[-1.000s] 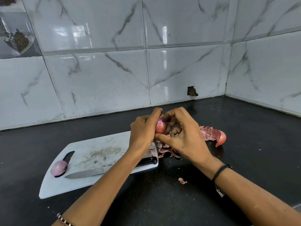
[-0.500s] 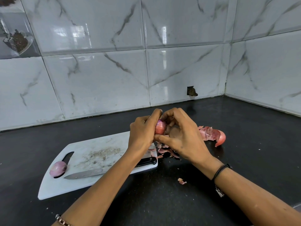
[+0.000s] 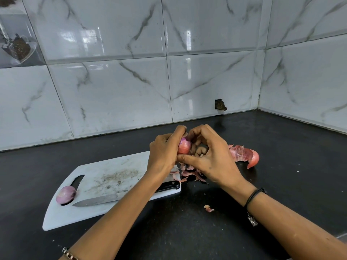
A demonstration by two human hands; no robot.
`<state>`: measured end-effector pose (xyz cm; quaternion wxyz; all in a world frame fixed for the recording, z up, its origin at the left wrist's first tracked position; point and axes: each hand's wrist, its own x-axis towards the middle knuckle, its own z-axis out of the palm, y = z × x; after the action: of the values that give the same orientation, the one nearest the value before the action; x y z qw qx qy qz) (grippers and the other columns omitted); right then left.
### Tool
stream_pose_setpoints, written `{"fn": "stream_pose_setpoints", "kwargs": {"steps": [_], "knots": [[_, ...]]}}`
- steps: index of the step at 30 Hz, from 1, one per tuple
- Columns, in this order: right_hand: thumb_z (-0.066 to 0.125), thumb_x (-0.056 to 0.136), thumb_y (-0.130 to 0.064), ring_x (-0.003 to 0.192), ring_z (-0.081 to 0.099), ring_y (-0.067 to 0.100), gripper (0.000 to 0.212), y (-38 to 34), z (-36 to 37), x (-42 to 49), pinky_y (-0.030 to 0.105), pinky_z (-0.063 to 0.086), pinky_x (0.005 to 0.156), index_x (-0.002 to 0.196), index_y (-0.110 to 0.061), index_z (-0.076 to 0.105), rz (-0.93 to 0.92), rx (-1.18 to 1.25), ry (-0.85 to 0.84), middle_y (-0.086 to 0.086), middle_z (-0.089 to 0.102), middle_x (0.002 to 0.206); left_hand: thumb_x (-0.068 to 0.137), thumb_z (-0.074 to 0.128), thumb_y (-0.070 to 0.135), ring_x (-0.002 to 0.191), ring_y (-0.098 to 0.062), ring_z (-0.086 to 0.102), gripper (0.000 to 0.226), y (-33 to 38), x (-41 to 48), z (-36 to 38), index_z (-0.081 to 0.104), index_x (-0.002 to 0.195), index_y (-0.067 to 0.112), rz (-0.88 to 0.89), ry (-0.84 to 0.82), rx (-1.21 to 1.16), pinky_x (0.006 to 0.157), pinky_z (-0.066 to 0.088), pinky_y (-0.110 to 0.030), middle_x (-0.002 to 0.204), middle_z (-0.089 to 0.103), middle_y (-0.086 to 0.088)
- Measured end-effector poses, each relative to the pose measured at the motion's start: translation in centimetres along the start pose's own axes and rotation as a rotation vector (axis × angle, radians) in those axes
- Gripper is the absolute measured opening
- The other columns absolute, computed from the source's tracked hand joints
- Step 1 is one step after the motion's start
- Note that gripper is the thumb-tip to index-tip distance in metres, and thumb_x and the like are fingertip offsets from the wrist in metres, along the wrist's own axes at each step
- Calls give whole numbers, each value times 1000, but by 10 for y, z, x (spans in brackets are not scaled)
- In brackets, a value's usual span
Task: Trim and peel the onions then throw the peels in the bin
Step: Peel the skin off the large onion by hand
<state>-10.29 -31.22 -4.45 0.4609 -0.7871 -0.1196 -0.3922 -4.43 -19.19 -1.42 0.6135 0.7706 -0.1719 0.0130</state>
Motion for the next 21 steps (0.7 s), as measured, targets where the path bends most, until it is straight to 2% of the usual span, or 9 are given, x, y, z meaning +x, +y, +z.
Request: {"fn": "stream_pose_setpoints", "kwargs": {"steps": [3,5,10,16,21], "knots": [[93,69,-18,70,57,13,36,-2,0,-1,25,51,61,89,-16,64,-15,-10,-2,-3,57,97,92,57,54,33,-3,41,51,4,-2,0,62,53,22,-12,-6,-23,47,33,-26,41,48,9],[94,69,-19,72,59,14,38,-3,0,-1,27,53,63,91,-16,64,-19,-26,14,-3,58,97,93,56,54,31,-3,40,52,6,-3,0,62,51,23,-17,-1,-35,46,32,-25,40,48,10],[95,67,-26,74,57,6,51,-1,0,0,18,48,68,103,-21,60,-11,-5,7,-5,61,95,93,56,54,32,-3,43,52,5,-4,0,65,51,24,-21,5,-41,46,34,-23,43,54,8],[93,69,-19,73,58,10,37,0,0,-2,21,49,65,92,-18,64,-15,-4,-3,-5,58,97,93,57,53,32,-3,40,52,7,-5,1,62,49,24,-28,3,-44,45,32,-24,40,48,11],[94,67,-27,72,56,5,51,0,0,-1,21,49,67,104,-23,59,22,-5,6,-4,61,93,93,56,55,34,-3,46,47,6,-4,1,70,62,23,-28,10,-32,46,37,-23,46,57,7]]}}
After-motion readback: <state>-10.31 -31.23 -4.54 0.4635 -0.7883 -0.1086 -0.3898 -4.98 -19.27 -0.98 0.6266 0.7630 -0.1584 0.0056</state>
